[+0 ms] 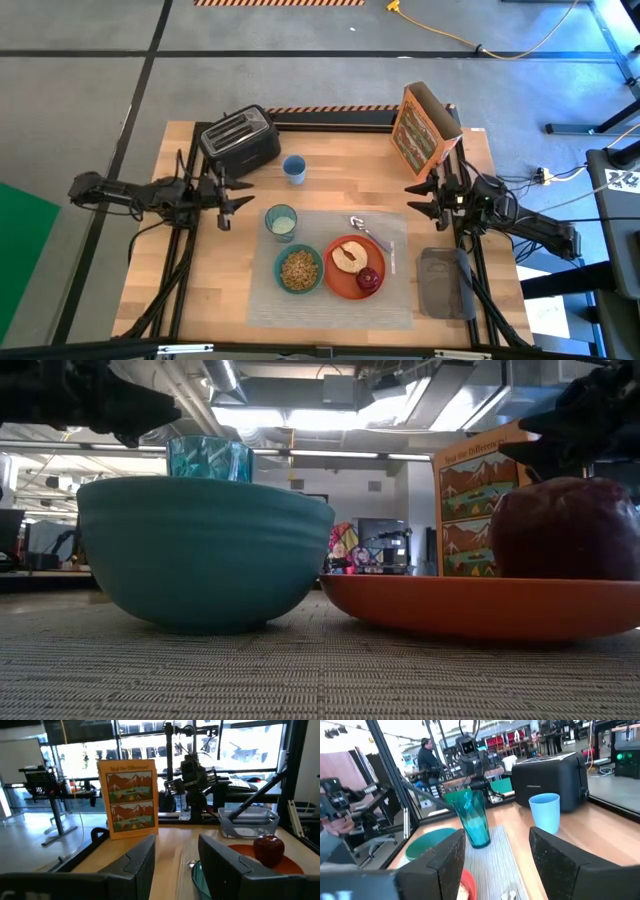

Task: Arrange a breakfast setting
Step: Return to Home Position

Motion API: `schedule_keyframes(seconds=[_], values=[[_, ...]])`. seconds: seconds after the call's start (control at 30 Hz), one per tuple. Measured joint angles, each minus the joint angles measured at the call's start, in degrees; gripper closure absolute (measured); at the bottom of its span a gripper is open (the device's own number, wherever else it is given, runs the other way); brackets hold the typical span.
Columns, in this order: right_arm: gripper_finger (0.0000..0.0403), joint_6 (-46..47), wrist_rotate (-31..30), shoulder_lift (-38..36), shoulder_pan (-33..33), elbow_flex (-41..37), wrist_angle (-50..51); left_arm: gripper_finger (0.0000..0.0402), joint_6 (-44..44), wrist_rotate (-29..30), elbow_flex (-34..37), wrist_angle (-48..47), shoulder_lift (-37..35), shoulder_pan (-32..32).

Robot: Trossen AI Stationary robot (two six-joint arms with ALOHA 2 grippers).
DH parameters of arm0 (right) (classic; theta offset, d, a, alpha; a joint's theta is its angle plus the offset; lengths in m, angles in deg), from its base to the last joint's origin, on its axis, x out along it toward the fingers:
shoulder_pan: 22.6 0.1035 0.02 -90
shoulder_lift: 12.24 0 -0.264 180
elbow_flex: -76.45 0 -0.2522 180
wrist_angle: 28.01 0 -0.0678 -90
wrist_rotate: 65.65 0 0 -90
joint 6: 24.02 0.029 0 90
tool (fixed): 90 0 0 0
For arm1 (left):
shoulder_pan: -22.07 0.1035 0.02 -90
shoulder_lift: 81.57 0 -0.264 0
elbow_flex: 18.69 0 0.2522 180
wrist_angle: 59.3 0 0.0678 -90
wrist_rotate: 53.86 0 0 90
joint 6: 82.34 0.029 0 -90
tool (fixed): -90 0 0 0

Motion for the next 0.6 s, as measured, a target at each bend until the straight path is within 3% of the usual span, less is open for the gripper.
schedule_keyframes(seconds=[0.2, 0.37, 0.47, 0.6], values=[[0.0194, 5.2, -1.0, -0.2, 0.0, -5.1, -11.1, 0.0258, -1.6, 0.3, 2.9, 0.1, -4.0, 0.0], [0.0194, 6.4, -0.4, -0.1, 0.1, -5.1, -9.5, 0.0258, -4.5, 0.4, 8.1, 4.5, -5.5, 0.0], [0.0194, 8.0, 0.4, -0.1, 0.9, -5.1, -8.4, 0.0258, -8.6, 1.4, 8.0, 0.8, -5.8, -0.7], [0.0194, 6.8, -4.4, -0.1, 6.9, -5.1, -7.4, 0.0258, -9.8, 3.5, 8.0, 1.5, -5.7, -3.4]])
